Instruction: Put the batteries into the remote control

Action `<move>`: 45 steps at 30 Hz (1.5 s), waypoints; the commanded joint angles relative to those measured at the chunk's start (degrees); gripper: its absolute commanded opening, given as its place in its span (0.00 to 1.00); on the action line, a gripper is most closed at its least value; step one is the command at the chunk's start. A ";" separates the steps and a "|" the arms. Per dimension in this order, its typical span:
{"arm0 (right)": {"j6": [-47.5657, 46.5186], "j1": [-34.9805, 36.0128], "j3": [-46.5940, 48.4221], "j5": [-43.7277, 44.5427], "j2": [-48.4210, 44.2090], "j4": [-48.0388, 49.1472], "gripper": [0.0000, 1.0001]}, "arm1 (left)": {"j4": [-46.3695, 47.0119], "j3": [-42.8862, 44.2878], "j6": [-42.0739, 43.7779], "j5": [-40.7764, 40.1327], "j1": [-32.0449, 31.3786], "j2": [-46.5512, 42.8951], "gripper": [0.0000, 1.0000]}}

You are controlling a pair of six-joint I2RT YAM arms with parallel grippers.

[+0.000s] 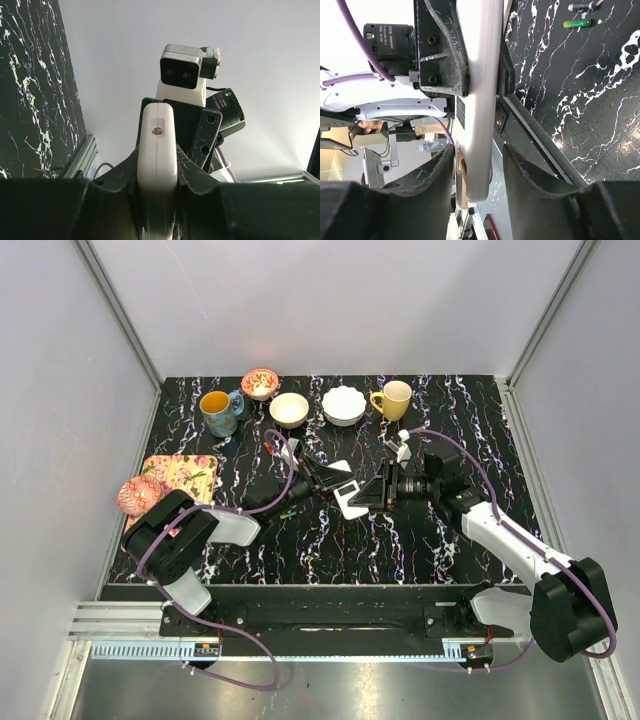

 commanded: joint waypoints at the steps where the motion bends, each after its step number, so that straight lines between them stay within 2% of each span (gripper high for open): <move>1: -1.37 0.71 2.45 -0.83 0.13 0.26 0.46 | 23.62 1.98 -0.61 0.50 -0.31 -0.02 0.00; 15: -2.17 1.06 1.39 -0.57 0.22 -1.06 0.27 | 23.62 2.77 -0.26 0.77 -0.92 -0.19 0.00; 22: 0.11 1.06 -0.01 -0.22 0.66 1.83 0.09 | 23.62 2.77 -0.26 0.59 -1.45 -0.28 0.00; 23: 0.64 1.15 -0.54 -0.13 0.74 2.54 0.01 | 23.70 2.77 -0.18 0.68 -1.45 -0.28 0.00; 24: 1.17 1.15 -0.80 -0.13 0.83 3.16 0.00 | 23.62 2.86 -0.18 0.68 -1.54 -0.37 0.00; 32: 5.21 1.24 -2.56 0.13 1.10 9.04 0.00 | 23.62 1.98 -0.18 -1.86 -2.59 -0.19 0.00; 39: 6.01 1.41 -2.83 0.49 0.39 10.11 0.00 | 23.62 2.77 0.00 -3.36 -3.73 0.42 0.00; 41: 6.01 1.50 -2.83 0.31 0.57 10.19 0.07 | 23.62 2.86 -0.17 -4.06 -4.00 0.69 0.00; 43: 5.83 1.68 -2.74 0.40 0.66 9.67 0.21 | 23.62 2.77 -0.26 -4.59 -4.44 0.95 0.00; 45: 5.57 1.85 -2.48 0.66 0.66 9.06 0.29 | 23.53 2.77 -0.26 -5.12 -4.52 1.04 0.00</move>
